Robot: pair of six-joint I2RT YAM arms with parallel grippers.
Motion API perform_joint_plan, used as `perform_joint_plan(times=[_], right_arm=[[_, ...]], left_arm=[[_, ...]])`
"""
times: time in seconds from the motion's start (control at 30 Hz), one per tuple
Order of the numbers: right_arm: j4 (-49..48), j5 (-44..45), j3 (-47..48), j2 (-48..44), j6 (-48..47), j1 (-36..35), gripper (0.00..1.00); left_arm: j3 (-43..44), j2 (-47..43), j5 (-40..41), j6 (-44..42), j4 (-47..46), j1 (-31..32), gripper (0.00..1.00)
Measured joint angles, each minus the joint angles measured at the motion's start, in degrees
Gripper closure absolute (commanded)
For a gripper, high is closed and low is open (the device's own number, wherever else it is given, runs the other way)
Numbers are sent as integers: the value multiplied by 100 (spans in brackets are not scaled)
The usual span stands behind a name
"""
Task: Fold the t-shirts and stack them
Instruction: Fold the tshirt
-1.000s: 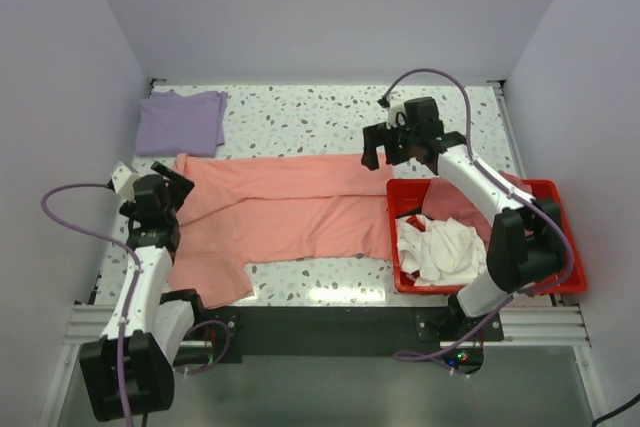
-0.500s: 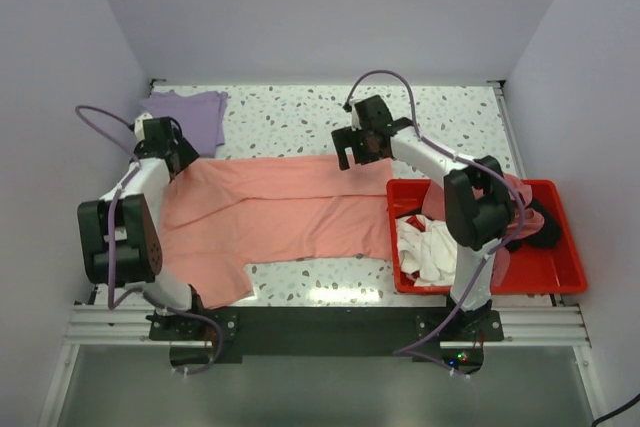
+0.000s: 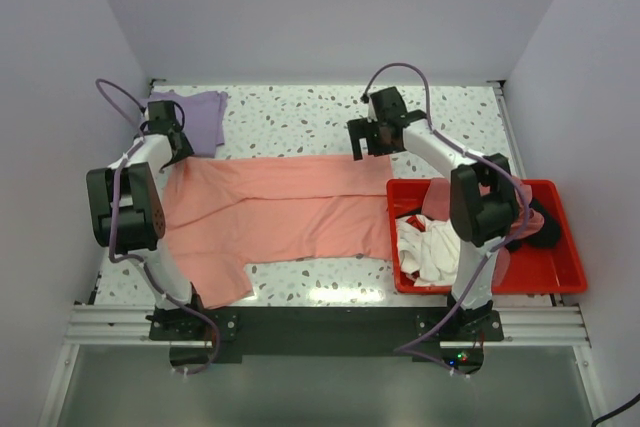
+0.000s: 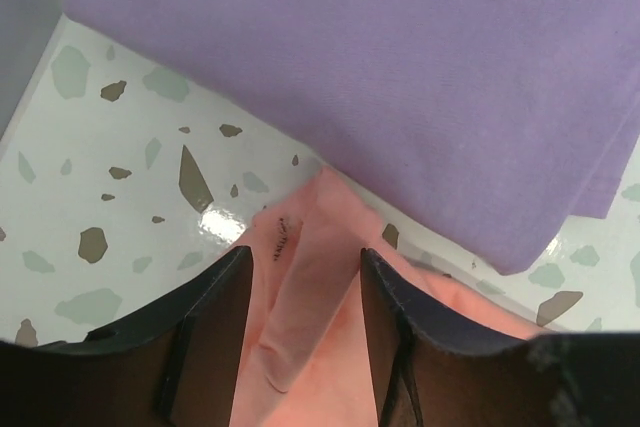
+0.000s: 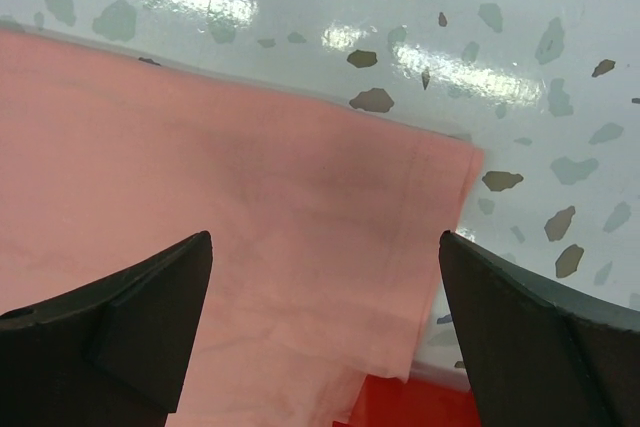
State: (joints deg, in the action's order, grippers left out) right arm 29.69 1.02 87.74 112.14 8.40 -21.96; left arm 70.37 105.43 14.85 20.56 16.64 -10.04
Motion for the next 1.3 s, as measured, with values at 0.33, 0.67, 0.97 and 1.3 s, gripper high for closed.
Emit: perform_joint_plan(times=[0.33, 0.67, 0.97, 1.3], right_arm=[[26, 0, 0, 0, -4, 203, 1], [26, -4, 0, 37, -2, 374, 1], [153, -7, 332, 651, 0, 560, 6], [275, -46, 826, 914, 122, 804, 22]], left_arm=[[114, 264, -297, -321, 72, -4, 57], [444, 492, -94, -389, 234, -11, 75], [444, 481, -444, -299, 216, -332, 100], [101, 334, -1220, -92, -140, -802, 100]])
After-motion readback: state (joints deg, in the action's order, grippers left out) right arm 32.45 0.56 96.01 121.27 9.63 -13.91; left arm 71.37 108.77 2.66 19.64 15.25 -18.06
